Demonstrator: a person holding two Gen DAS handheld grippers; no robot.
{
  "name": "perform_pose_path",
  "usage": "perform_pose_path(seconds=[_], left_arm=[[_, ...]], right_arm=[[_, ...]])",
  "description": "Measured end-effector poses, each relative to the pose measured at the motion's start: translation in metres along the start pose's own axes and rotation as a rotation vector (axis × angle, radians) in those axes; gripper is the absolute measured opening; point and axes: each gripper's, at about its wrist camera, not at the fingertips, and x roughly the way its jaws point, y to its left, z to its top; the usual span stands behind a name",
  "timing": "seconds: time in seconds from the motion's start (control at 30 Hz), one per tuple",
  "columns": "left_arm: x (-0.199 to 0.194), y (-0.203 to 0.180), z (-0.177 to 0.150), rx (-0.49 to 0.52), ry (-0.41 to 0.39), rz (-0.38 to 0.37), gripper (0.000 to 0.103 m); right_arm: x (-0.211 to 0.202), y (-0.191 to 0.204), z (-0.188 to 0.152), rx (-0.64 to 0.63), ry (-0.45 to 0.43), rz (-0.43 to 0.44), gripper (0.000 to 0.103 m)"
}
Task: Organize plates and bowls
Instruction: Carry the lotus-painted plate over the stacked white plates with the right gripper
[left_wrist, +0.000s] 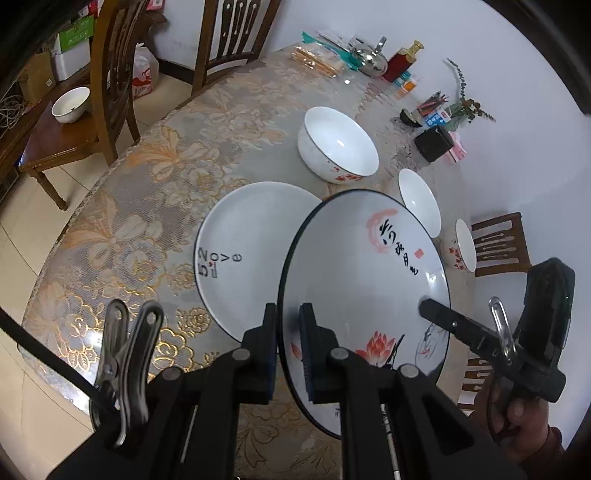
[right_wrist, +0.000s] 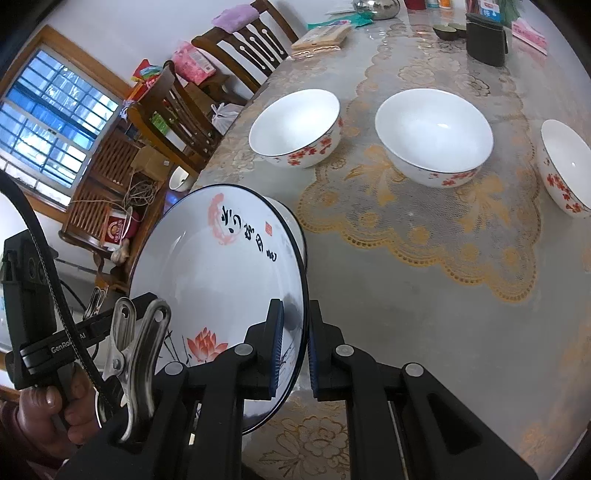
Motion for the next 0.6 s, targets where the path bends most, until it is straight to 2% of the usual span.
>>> perform_pose_path(seconds=[0.5,0.6], left_arm=[[0.006,0.028,0.007,-0.026,0.011,0.016,0.012],[0.004,0.026,0.010,0.004,-0.001,0.034,0.012]], right_arm=[[0.022,0.020,0.005,-0.012,0.016,-0.008,0.013],[0.022,0.023,0.006,-0.011,0.018,-0.006,0.013]])
